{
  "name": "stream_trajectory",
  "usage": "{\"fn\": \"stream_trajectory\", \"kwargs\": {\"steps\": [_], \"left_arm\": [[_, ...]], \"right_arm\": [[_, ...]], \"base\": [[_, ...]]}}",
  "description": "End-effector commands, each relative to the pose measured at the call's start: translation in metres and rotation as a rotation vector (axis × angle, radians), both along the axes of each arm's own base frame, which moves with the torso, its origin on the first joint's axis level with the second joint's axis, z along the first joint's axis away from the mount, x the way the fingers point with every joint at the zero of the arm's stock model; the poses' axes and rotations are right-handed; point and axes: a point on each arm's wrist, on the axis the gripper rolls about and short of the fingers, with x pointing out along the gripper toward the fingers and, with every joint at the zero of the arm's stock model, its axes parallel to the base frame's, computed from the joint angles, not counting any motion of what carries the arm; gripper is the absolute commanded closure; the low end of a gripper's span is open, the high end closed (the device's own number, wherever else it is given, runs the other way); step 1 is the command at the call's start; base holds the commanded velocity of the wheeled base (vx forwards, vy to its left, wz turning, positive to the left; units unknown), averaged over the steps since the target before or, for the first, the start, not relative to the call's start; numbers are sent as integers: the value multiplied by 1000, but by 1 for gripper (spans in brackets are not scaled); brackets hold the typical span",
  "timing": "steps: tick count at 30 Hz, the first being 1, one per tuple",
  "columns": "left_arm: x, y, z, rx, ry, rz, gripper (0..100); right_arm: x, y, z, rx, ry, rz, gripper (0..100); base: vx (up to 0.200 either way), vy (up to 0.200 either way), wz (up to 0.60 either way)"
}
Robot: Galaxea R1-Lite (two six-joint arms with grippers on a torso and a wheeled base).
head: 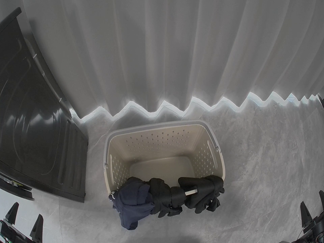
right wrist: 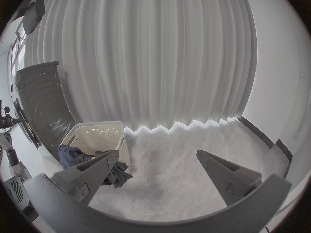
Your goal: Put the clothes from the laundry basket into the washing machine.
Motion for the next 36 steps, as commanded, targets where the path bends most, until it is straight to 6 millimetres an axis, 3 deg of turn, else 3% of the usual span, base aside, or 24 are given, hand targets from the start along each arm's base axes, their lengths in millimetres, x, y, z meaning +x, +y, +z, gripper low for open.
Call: {"fn": "stream_trajectory", "kwargs": {"steps": [1, 19, 25, 36], "left_arm": [[0, 0, -5, -1, 4, 0, 0], [0, 0, -5, -2, 6, 0, 0], [0, 0, -5, -1, 4, 0, 0], [0, 0, -5, -2, 4, 0, 0]], "right_arm": [[0, 0, -5, 0, 1, 0, 0], [0, 0, -5, 0, 1, 0, 0], [0, 0, -5, 0, 1, 0, 0], [0, 0, -5, 0, 1, 0, 0]], "base": [[-200, 0, 0], [-200, 0, 0], [0, 0, 0], [0, 200, 0]]}}
